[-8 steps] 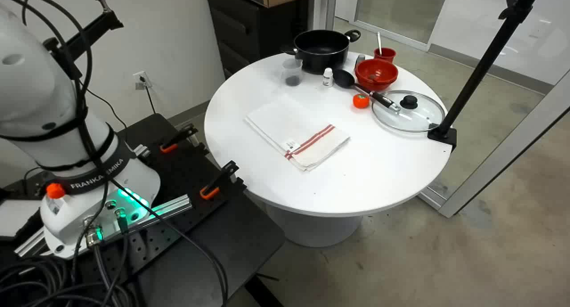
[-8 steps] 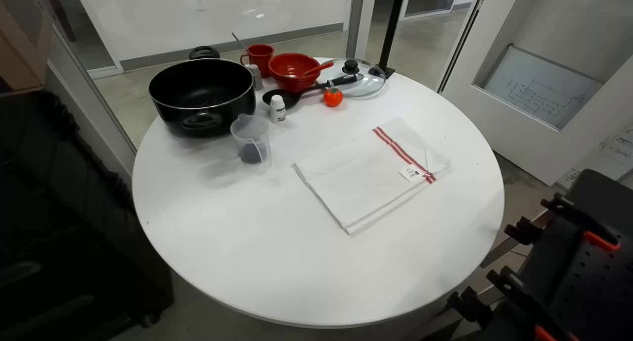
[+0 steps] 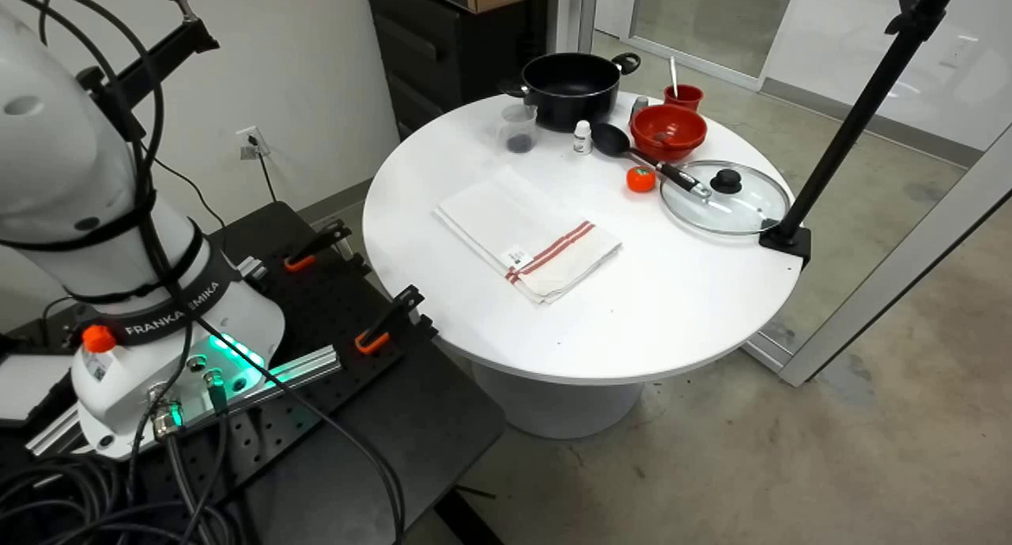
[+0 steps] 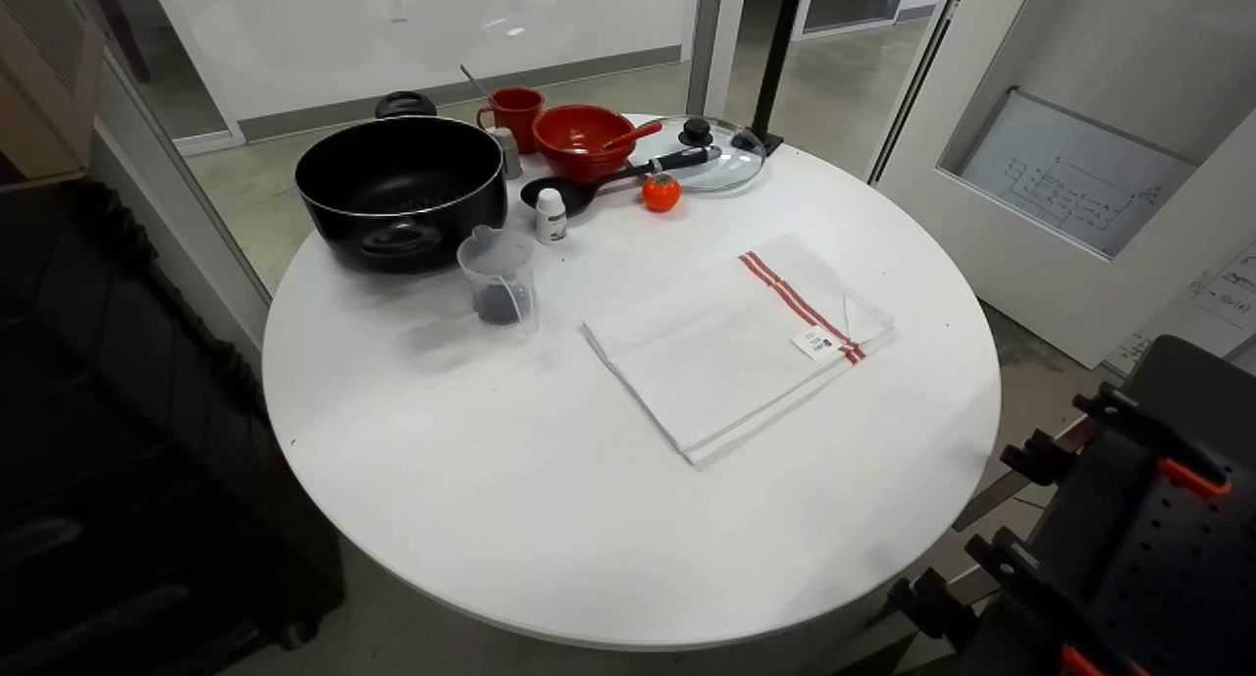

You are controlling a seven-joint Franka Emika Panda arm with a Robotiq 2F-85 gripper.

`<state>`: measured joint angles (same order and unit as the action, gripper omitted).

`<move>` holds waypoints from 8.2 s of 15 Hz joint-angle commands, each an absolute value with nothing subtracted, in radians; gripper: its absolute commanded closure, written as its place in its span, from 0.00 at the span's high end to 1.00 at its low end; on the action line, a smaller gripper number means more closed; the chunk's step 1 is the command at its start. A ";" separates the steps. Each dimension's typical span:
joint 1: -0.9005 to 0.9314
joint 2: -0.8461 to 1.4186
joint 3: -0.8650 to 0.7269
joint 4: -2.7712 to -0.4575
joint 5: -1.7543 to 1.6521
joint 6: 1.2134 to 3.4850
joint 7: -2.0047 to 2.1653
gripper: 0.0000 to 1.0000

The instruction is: Fold the towel

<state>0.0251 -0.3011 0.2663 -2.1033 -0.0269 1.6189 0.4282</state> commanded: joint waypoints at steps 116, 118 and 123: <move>-0.559 0.792 0.052 -1.987 0.432 2.469 -0.989 1.00; -0.569 0.776 0.069 -2.017 0.443 2.519 -1.008 1.00; -0.600 0.756 0.123 -2.086 0.460 2.674 -1.038 0.74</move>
<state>-0.5716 0.7855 0.0847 -2.0206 0.4456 2.5832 -0.9975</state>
